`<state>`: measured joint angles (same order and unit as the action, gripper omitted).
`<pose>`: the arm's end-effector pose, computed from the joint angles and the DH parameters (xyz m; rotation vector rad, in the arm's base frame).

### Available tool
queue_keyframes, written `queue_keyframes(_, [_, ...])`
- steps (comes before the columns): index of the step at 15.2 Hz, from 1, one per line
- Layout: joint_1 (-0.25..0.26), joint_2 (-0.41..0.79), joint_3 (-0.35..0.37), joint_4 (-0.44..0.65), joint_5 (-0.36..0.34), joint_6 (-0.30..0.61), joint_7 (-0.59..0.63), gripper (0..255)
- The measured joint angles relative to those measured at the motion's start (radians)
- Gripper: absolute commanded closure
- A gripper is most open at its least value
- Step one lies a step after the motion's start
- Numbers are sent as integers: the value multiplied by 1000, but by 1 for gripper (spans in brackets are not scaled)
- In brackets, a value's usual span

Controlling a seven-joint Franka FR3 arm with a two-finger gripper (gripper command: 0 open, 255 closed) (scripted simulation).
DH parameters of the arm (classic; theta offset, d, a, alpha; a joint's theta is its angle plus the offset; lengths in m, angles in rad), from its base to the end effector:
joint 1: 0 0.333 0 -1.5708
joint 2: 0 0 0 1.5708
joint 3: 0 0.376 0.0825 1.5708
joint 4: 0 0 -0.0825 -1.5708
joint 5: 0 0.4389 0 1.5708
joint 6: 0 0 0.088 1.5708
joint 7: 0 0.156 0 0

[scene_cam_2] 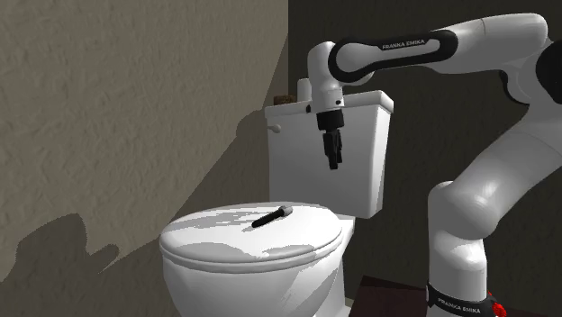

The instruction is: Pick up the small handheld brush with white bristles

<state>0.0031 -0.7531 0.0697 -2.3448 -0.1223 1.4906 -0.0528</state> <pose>0.3157 0.0087 0.5745 2.9641 0.1495 -0.1519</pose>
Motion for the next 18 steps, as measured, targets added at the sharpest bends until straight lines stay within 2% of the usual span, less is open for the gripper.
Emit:
queue_keyframes(3, [17,18,-6,-13,4,47,-29,0])
queue_keyframes(15, [199,191,-10,-111,92,477,-292,0])
queue_keyframes(18, [210,216,-9,-130,98,531,-308,0])
